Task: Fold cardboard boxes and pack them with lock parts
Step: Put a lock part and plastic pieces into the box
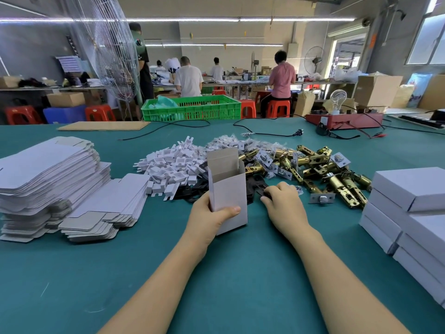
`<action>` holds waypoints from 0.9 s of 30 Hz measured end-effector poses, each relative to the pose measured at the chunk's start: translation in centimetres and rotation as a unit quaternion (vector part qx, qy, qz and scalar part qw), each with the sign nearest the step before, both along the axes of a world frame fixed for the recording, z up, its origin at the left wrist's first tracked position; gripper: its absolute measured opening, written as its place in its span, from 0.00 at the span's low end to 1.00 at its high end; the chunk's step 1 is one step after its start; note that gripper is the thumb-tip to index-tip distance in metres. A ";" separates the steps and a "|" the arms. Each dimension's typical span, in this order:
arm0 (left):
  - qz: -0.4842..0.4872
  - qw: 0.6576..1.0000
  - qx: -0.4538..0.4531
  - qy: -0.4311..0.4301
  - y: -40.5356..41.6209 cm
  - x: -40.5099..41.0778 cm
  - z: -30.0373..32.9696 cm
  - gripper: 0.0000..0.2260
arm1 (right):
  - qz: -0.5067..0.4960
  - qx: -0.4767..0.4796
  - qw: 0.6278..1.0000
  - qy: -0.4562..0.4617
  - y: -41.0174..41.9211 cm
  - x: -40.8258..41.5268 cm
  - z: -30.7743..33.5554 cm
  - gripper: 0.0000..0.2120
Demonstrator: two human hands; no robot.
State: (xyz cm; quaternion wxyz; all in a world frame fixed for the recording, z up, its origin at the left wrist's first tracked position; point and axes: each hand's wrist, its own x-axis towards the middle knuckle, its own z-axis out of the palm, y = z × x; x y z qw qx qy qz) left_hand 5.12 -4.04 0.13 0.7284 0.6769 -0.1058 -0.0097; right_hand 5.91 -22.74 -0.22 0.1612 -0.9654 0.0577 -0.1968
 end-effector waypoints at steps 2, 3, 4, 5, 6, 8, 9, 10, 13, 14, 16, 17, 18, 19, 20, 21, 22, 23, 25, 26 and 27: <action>-0.002 1.000 0.004 0.000 0.0 0.0 0.0 0.16 | -0.014 0.019 0.999 -0.034 -0.1 0.0 0.1 0.13; -0.005 1.000 0.005 0.000 0.0 0.0 0.0 0.16 | -0.024 0.030 0.998 -0.056 -0.3 -0.1 0.2 0.13; -0.006 1.000 0.005 -0.001 0.0 0.0 0.0 0.16 | -0.038 0.048 0.995 -0.079 -0.4 -0.1 0.3 0.14; -0.008 1.000 0.005 -0.002 0.0 0.0 0.0 0.16 | -0.055 0.077 0.991 -0.096 -0.6 -0.1 0.4 0.15; -0.009 1.000 0.005 -0.003 0.0 0.0 0.0 0.16 | -0.076 0.116 0.985 -0.105 -0.9 0.0 0.6 0.15; -0.014 1.000 0.006 -0.003 0.1 0.0 0.0 0.16 | -0.117 0.189 0.970 -0.097 -1.5 0.1 0.9 0.15; -0.016 1.000 0.006 -0.004 0.1 0.0 0.0 0.16 | -0.129 0.213 0.964 -0.091 -1.9 0.1 1.0 0.14; -0.017 1.000 0.007 -0.004 0.1 0.0 0.0 0.16 | -0.133 0.233 0.959 -0.088 -2.3 0.0 1.1 0.14; -0.012 1.000 0.008 -0.002 0.0 -0.1 0.0 0.16 | -0.128 0.286 0.945 -0.096 -2.5 -0.2 1.4 0.10; -0.012 1.000 0.008 -0.003 0.0 -0.1 0.1 0.16 | -0.124 0.310 0.937 -0.106 -2.3 -0.2 1.4 0.08; -0.010 1.000 0.007 -0.002 0.1 -0.2 0.1 0.16 | -0.112 0.340 0.926 -0.119 -1.9 -0.4 1.4 0.03; -0.011 1.000 0.006 -0.001 0.1 -0.2 0.1 0.16 | -0.102 0.337 0.928 -0.124 -1.6 -0.5 1.4 0.02; -0.011 1.000 0.006 0.000 0.1 -0.2 0.1 0.16 | -0.088 0.318 0.935 -0.131 -1.3 -0.5 1.4 0.03; -0.012 1.000 0.007 0.001 0.1 -0.2 0.1 0.16 | -0.070 0.286 0.945 -0.141 -1.0 -0.6 1.5 0.04; -0.012 1.000 0.008 0.000 0.1 -0.2 0.2 0.16 | -0.046 0.248 0.956 -0.149 -0.7 -0.6 1.5 0.04; -0.011 1.000 0.007 -0.001 0.0 -0.2 0.2 0.16 | -0.015 0.210 0.966 -0.151 -0.3 -0.5 1.6 0.05; -0.010 1.000 0.005 -0.003 0.0 -0.3 0.2 0.16 | 0.017 0.178 0.974 -0.143 -0.1 -0.5 1.5 0.05; -0.009 1.000 0.004 -0.004 0.0 -0.3 0.2 0.16 | 0.046 0.153 0.979 -0.125 0.1 -0.4 1.4 0.05; -0.005 1.000 0.005 -0.006 -0.1 -0.3 0.3 0.16 | 0.078 0.123 0.986 -0.079 0.4 -0.3 1.0 0.03; -0.004 1.000 0.006 -0.007 -0.2 -0.3 0.3 0.16 | 0.082 0.117 0.988 -0.060 0.4 -0.2 0.9 0.04; -0.003 1.000 0.007 -0.007 -0.2 -0.3 0.3 0.16 | 0.087 0.117 0.988 -0.044 0.3 -0.3 0.7 0.06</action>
